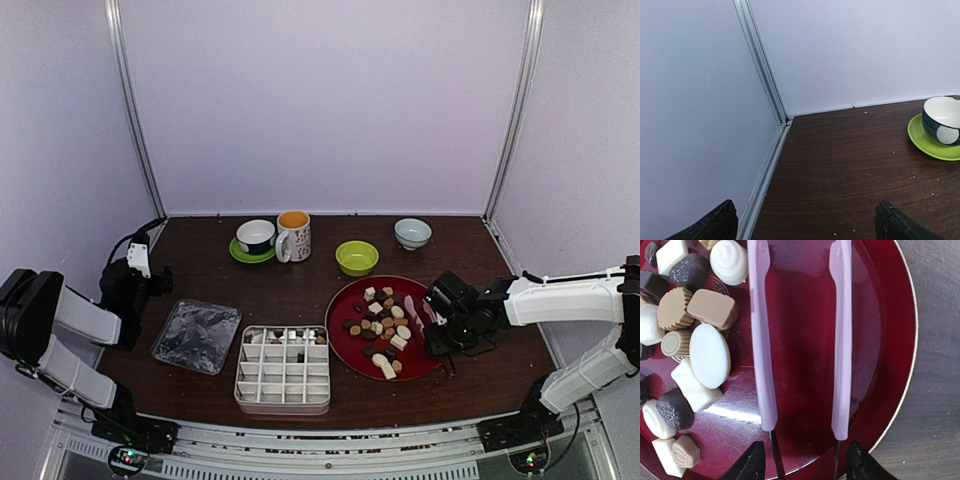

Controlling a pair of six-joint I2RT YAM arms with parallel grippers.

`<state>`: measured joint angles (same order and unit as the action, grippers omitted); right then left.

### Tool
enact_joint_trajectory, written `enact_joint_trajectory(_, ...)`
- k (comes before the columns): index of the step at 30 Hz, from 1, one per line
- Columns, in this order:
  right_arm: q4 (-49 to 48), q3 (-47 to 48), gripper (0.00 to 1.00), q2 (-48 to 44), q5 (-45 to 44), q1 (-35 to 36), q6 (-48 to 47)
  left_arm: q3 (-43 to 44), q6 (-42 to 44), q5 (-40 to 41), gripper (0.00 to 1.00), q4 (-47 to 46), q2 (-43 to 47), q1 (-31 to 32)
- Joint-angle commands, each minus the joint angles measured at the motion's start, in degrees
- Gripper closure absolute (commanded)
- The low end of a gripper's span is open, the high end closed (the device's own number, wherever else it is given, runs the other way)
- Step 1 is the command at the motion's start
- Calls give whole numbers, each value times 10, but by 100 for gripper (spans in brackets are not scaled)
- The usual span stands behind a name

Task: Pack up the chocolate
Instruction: Pick up the clamp from the plate.

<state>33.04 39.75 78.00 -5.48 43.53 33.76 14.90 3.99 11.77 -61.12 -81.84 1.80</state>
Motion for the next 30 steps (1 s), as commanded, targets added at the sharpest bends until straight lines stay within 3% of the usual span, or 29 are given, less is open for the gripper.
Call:
enact_joint_trajectory(1, -5, 1, 39, -18, -27, 5, -5, 9, 0, 3, 2, -14, 0, -5)
enact_joint_trajectory(13, -15, 3, 25, -6, -17, 5, -24, 9, 0, 3, 2, -14, 1, -5)
enact_joint_trajectory(21, -34, -11, 40, 16, -12, 5, -17, 9, 0, 3, 2, -14, 1, -5)
enact_joint_trajectory(30, -29, -1, 50, 37, -16, 5, -18, 9, 0, 3, 2, -14, 1, -5)
